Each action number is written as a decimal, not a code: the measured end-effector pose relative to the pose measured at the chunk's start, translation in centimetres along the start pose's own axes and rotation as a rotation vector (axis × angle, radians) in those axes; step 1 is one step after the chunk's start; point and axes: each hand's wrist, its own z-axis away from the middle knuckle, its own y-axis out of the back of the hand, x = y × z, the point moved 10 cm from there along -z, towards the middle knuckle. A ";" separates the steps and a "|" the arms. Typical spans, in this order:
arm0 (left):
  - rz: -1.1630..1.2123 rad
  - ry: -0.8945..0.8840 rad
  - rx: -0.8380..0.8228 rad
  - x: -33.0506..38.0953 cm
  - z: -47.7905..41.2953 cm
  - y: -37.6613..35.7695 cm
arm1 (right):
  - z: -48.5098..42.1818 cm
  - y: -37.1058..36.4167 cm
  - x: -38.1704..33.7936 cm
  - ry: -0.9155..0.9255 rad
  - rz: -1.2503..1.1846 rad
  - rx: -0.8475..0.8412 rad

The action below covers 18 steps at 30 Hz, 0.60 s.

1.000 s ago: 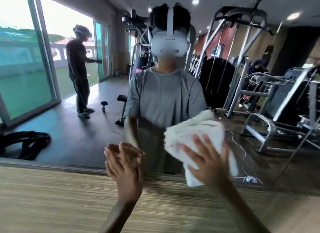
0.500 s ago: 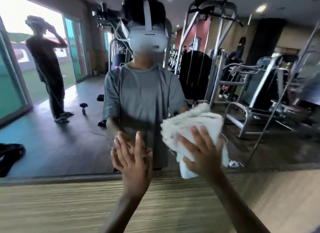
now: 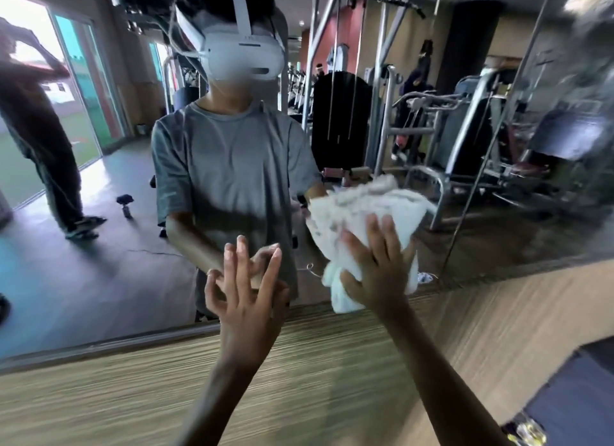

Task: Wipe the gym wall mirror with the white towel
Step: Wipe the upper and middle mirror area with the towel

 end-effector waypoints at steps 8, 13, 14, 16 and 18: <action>-0.053 -0.048 -0.053 -0.2 2.4 -1.1 | -1.9 2.7 11.4 -0.813 -0.198 0.271; -0.024 -0.029 -0.055 -0.6 2.8 -1.2 | -1.3 0.4 0.6 -0.282 -0.081 0.043; -0.005 0.015 -0.034 -1.2 3.2 -1.2 | 1.1 -0.5 -0.5 -0.122 -0.033 -0.016; 0.011 0.181 0.038 -3.7 4.4 -0.6 | 5.1 -1.5 1.3 0.018 -0.017 -0.067; 0.036 0.350 0.054 -7.1 5.9 0.0 | 5.8 -1.1 6.4 -0.134 -0.064 -0.022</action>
